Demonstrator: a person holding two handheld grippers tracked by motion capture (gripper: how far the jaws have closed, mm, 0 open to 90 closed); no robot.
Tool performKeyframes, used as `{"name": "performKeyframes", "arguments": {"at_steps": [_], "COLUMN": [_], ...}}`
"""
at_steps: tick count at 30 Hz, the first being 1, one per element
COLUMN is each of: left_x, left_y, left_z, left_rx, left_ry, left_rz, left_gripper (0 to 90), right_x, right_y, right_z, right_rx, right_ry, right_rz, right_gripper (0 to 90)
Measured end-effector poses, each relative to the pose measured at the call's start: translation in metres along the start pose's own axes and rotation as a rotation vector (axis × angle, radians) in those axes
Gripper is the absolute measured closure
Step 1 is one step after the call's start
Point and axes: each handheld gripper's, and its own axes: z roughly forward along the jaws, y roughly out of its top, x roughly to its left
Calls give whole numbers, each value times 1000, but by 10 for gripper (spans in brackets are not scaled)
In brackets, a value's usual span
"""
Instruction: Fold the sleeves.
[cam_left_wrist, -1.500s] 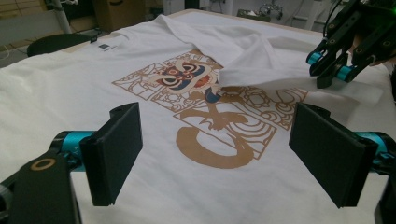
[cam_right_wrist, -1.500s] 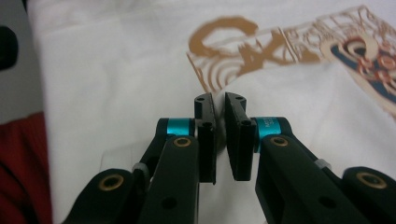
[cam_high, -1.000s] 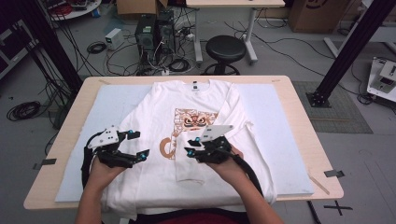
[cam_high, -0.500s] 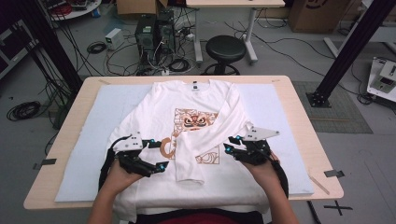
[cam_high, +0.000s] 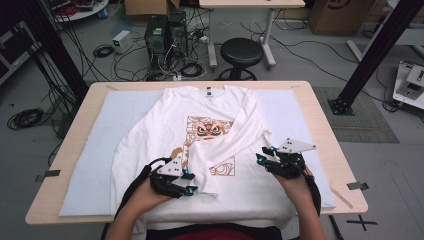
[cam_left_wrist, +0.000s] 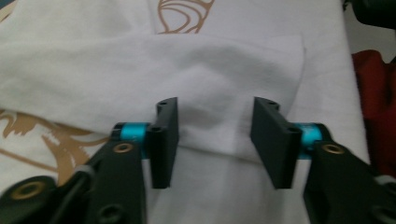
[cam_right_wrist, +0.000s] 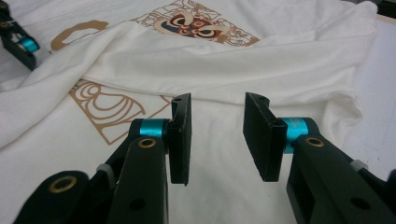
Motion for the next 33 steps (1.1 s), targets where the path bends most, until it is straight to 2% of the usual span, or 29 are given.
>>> {"name": "performKeyframes", "arguments": {"at_steps": [1, 2, 6, 10, 13, 16, 17, 18, 19, 20, 22, 23, 24, 27, 30, 33], "left_x": [0, 0, -1, -1, 0, -1, -1, -1, -2, -2, -2, -2, -2, 0, 5, 12], "left_y": [0, -1, -1, -1, -1, -1, 0, 1, 2, 2, 2, -1, -1, -11, -18, -28], "left_z": [0, 0, -1, -1, -4, -13, -21, -38, -47, -47, -68, -88, -88, -119, -127, -133], "left_rx": [-3, -7, -9, -11, -9, -30, -49, -88, -105, -105, -118, -143, -143, -169, -165, -140], "left_ry": [0, -5, -16, -6, -3, 3, 5, 17, 33, 33, 79, 109, 109, 167, 189, 238], "left_rz": [-1, -6, 12, 9, -9, -8, -2, 5, 10, 10, 18, 12, 12, -5, -21, -69], "left_gripper": [624, 696, 804, 839, 861, 862, 863, 863, 863, 863, 864, 865, 865, 864, 855, 812], "right_x": [0, 0, 2, 2, 2, 0, -1, -2, -2, -2, -4, -5, -5, -6, -6, -6], "right_y": [0, -1, -1, -2, -3, -5, -6, -7, -7, -7, -8, -8, -8, -8, -8, -8], "right_z": [0, 1, 3, 3, 3, 3, 3, 3, 3, 3, 2, 2, 2, 1, 1, 2], "right_rx": [3, 9, 12, 9, 13, 12, 12, 12, 15, 15, 15, 9, 9, 11, 13, 13], "right_ry": [1, 1, 9, 12, 12, 9, 11, 10, 13, 13, 6, 6, 6, 2, 0, 4], "right_rz": [4, 5, 4, 3, 7, 16, 24, 25, 28, 28, 35, 33, 33, 37, 41, 38], "right_gripper": [637, 637, 637, 637, 637, 620, 613, 613, 612, 612, 613, 613, 613, 613, 611, 607]}}
